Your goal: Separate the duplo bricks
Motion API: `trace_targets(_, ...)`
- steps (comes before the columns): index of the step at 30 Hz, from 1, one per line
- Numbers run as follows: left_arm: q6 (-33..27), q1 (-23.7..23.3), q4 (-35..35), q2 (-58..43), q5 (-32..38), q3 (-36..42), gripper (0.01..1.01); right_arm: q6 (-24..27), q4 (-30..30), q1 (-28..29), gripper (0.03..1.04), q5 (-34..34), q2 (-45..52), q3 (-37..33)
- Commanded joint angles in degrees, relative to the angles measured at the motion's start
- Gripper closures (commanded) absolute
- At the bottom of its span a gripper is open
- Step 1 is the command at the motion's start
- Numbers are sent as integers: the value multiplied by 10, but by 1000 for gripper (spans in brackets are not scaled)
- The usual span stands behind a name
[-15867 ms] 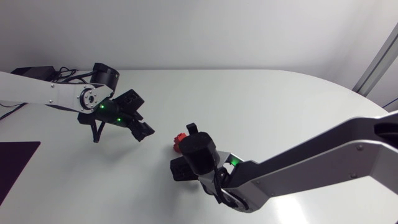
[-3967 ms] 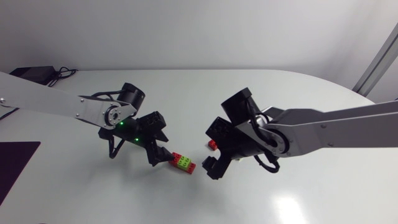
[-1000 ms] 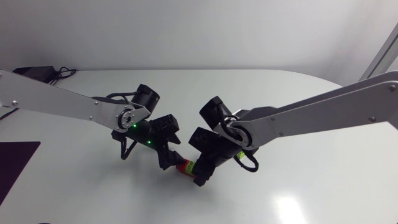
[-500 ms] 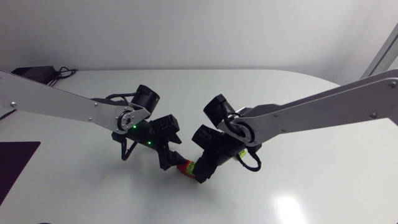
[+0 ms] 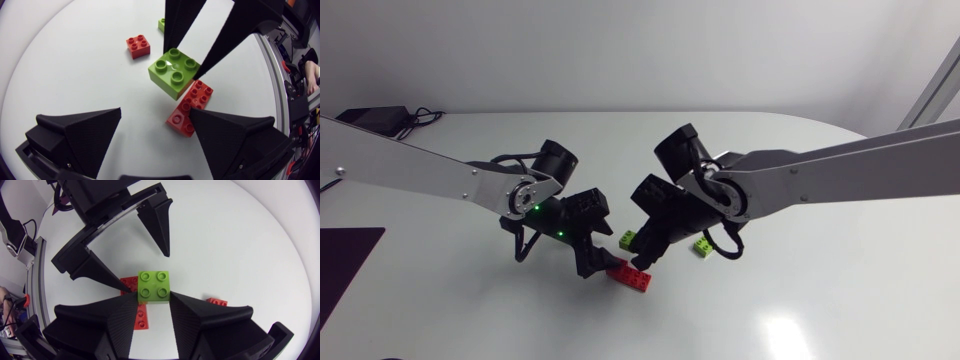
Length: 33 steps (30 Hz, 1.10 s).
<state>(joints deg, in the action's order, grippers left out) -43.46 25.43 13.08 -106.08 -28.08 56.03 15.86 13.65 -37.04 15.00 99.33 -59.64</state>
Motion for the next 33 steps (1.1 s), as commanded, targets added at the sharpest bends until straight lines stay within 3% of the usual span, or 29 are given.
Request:
trace_targets(1, -1, 7, 18, -1, 7, -23, 70, 5, -5, 1, 662, -20, -14, 29)
trace_targets(8, -3, -6, 18, 11, 7, -26, 70, 51, -4, 120, 662, -25, -70, 73)
trace_targets(13, 2, -6, 18, 19, 6, -22, 70, 66, -33, 176, 661, -38, -56, 91)
trace_targets(23, 7, -19, 23, 56, 6, -35, 70, 73, -86, 222, 659, -60, 24, 84)
trace_targets(33, 7, -25, 24, 62, 7, -41, 70, 80, -86, 244, 659, -68, 6, 125)
